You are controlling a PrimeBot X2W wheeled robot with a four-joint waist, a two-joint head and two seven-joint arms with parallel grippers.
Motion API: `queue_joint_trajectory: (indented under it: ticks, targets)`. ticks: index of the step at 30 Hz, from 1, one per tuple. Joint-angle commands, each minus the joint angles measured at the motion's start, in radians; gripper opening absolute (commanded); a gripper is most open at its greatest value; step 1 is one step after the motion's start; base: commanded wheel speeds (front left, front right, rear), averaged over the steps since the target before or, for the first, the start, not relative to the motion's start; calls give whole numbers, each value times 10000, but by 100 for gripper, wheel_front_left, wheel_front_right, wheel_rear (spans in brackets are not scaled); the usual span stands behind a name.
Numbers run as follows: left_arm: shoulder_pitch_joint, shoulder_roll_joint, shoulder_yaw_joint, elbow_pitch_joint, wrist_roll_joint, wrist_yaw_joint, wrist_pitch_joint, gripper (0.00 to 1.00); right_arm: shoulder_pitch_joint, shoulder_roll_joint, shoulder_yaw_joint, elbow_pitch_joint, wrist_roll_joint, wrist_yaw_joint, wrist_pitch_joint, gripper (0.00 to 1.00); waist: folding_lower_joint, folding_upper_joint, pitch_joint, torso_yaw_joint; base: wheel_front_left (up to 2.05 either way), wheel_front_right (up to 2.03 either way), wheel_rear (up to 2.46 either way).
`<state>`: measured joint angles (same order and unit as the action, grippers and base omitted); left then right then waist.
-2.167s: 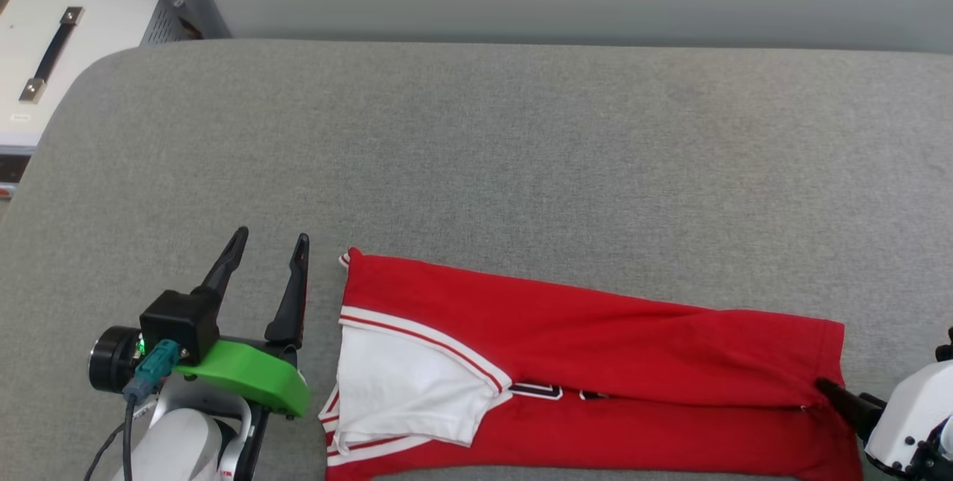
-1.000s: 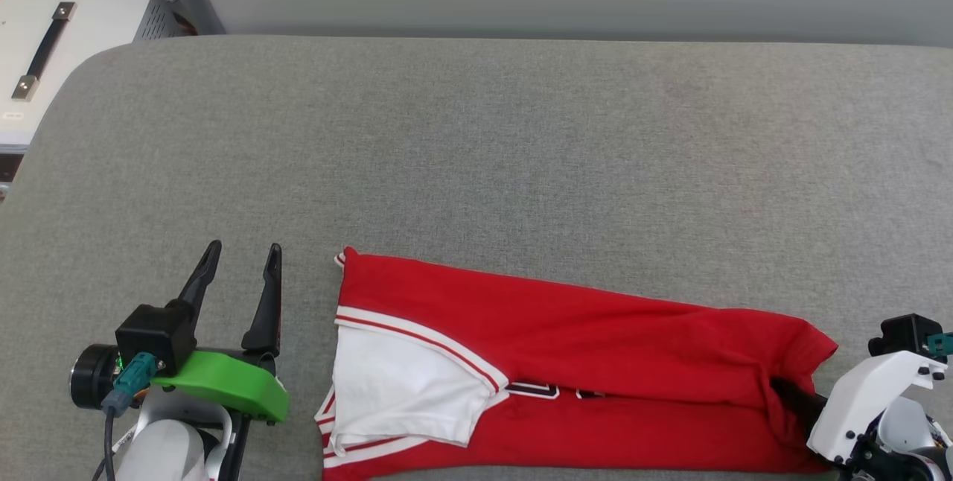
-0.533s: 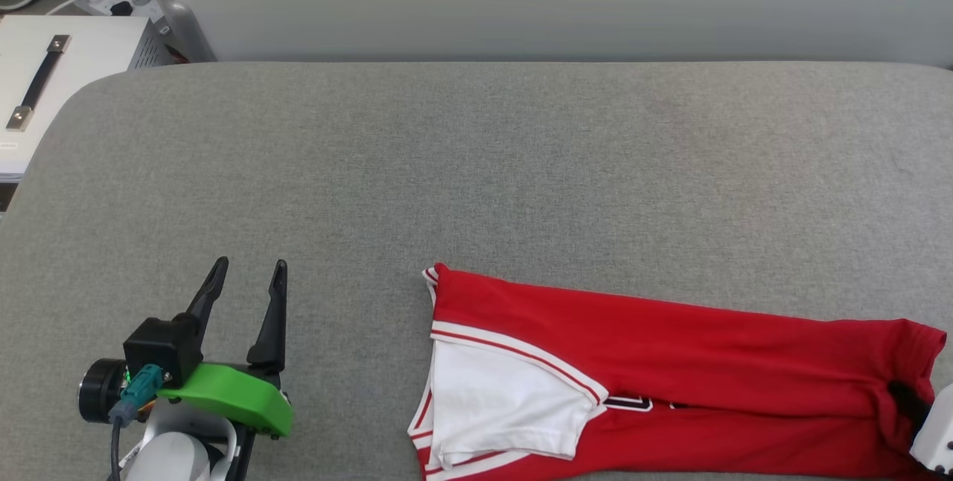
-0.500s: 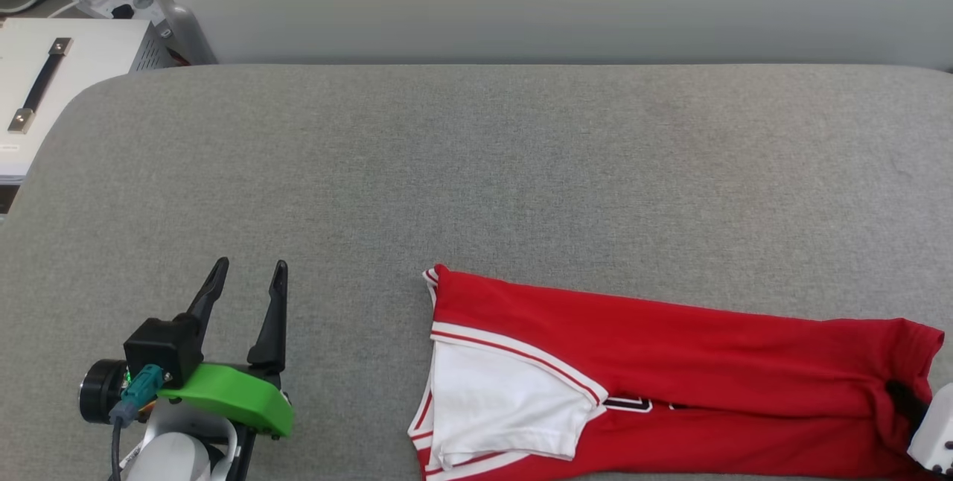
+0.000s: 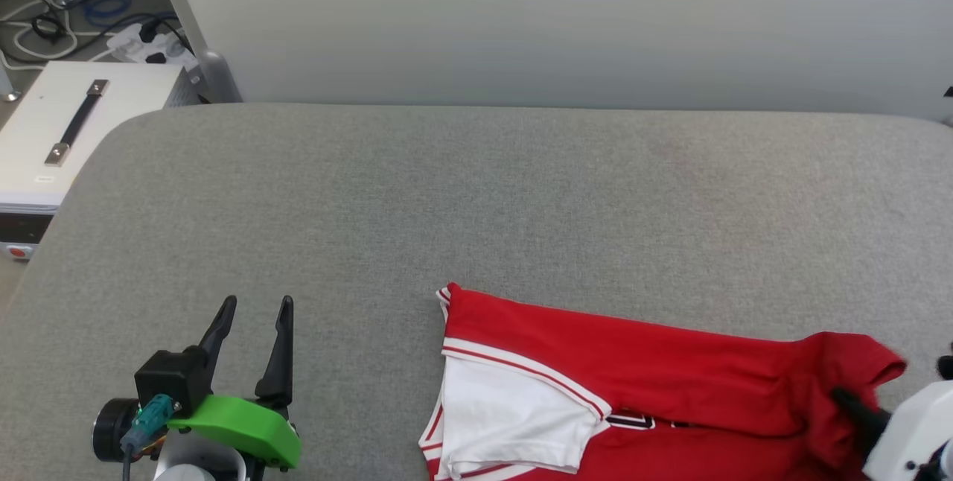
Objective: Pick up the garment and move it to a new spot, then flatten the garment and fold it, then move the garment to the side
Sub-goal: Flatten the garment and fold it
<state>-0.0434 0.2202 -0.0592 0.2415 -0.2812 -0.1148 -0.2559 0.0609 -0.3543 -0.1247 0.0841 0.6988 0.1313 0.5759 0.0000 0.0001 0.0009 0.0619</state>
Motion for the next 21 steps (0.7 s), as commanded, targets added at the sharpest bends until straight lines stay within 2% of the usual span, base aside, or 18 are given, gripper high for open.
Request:
queue_joint_trajectory:
  ticks: [1,7,11,15,18,21]
  targets:
    - [191,-80,47,-10,40,-56,-59,100,171,377,3,-340,212,-6,256,0,0,-1,-253,151,0,0,0]
    - [344,-250,89,-64,84,-77,-59,100,467,1381,272,-1740,112,-6,1177,0,0,-1,-364,431,0,0,0]
    - [364,-317,153,-81,121,-87,-59,100,390,2124,661,-2258,-23,-6,1602,0,0,-1,-294,642,0,0,0]
    - [352,-354,221,-64,147,-96,-59,100,123,2840,850,-2262,382,-6,1849,0,0,-1,-230,838,0,0,0]
    - [342,-369,236,7,161,-103,-59,100,-136,3015,1094,-2076,840,-6,1887,0,0,-1,-198,981,0,0,0]
    - [291,-383,242,44,173,-110,-59,100,-289,3033,1753,-1704,1590,-6,1532,0,0,-1,-141,1148,0,0,0]
